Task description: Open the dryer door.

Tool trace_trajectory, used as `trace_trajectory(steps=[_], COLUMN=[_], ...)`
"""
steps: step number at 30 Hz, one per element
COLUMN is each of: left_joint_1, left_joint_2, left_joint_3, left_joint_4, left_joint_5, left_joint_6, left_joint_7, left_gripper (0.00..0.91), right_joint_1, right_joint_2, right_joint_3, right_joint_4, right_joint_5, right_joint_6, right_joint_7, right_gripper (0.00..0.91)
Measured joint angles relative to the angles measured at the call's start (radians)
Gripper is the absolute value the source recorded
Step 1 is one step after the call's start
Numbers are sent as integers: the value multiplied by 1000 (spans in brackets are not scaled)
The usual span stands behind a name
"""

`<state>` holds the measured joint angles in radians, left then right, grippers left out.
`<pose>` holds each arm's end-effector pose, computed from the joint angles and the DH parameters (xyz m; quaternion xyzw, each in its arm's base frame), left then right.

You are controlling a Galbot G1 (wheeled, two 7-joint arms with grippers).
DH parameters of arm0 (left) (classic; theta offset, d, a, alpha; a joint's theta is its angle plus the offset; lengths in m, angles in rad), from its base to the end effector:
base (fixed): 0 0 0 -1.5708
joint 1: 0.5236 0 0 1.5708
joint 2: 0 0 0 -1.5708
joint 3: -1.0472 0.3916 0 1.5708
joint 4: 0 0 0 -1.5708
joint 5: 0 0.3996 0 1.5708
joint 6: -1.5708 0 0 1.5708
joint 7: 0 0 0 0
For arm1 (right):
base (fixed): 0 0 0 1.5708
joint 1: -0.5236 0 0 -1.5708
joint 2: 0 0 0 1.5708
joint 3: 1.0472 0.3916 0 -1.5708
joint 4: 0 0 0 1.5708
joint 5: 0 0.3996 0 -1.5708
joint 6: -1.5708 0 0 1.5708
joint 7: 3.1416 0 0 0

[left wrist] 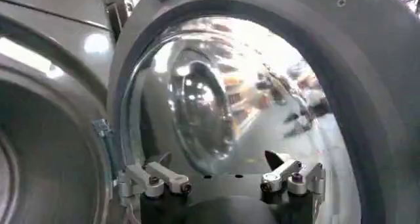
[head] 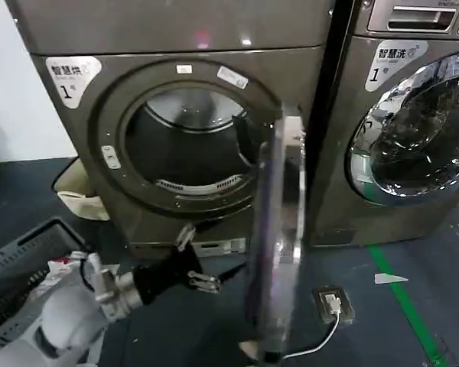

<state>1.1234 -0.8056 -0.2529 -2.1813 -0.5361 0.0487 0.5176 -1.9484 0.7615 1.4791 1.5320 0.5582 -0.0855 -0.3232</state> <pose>0.3010 0.0494 -0.2014 0.5178 0.8473 0.0872 0.0801 0.1078 -0.5196 -0.2086 -0.1466 -0.9439 0.2085 0.2100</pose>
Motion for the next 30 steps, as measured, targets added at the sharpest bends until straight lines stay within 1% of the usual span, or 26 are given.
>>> trace_trajectory(steps=[4,9,15,18,23,30], left_joint_1=[-65,-165,-298,-357,-424,-492], left_joint_2=[-23,-67,-140,-186,-256,-335], left_joint_3=[76,192,331,390,464,545], left_joint_4=[24,63,138,186,265,357], left_joint_5=[39,83,157,192,235,323], left_joint_6=[-2,-18,-51,-73,-102,-140], left_joint_7=[-25,-73,-120,-137,-172,-235], left_gripper=[907,907,907,907,907,907], right_joint_1=[-71,-133,-174,-186,-191,-195], right_joint_2=[102,204,299,332,372,403], right_joint_3=[105,200,267,285,294,296], right_joint_4=[5,24,47,52,66,73], right_joint_5=[-97,-156,-188,-191,-192,-191], right_joint_6=[-14,-40,-38,-36,-35,-35], right_joint_7=[49,49,48,48,48,44], right_gripper=[907,907,907,907,907,907])
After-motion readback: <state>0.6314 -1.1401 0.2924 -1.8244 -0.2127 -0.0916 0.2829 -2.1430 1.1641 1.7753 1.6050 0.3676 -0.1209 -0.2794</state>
